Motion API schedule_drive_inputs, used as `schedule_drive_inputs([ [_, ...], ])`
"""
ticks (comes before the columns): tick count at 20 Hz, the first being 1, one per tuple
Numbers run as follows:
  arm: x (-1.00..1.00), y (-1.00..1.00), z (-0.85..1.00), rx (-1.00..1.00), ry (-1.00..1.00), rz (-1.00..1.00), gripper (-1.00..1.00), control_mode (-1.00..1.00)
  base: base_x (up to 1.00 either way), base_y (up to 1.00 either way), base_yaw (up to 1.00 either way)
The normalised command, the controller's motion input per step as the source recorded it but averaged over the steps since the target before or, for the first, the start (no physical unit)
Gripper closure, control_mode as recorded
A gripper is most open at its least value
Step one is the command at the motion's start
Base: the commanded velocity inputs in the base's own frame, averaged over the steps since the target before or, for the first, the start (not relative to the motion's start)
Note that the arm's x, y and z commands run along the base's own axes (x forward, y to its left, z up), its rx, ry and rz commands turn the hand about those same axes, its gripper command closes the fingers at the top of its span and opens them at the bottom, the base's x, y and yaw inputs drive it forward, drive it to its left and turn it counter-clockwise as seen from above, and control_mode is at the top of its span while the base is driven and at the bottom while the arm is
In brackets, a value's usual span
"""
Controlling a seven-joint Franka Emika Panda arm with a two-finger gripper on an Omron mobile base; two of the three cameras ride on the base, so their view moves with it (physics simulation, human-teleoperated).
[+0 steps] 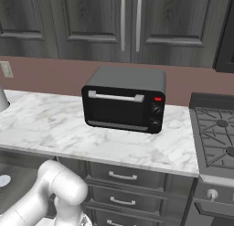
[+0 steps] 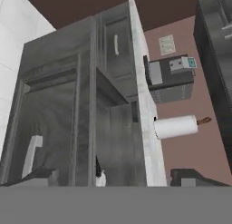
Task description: Take the pizza cutter from the drawer on the left and place it on the dining counter for cutting.
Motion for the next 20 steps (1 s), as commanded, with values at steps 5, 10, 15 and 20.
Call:
schedule_drive_inputs([
  [5,-0.19,0.19,1.00,0.08,0.02,-0.08,-1.00,-1.00,0.00,0.00,0.00],
  [10,-0.01,0.05,1.00,0.11,0.09,-0.10,-1.00,-1.00,0.00,0.00,0.00],
  [15,0.15,-0.13,1.00,0.16,0.12,-0.15,-1.00,-1.00,0.00,0.00,0.00],
  [20,0.57,-0.45,0.97,0.22,0.16,-0.16,-1.00,-1.00,0.00,0.00,0.00],
])
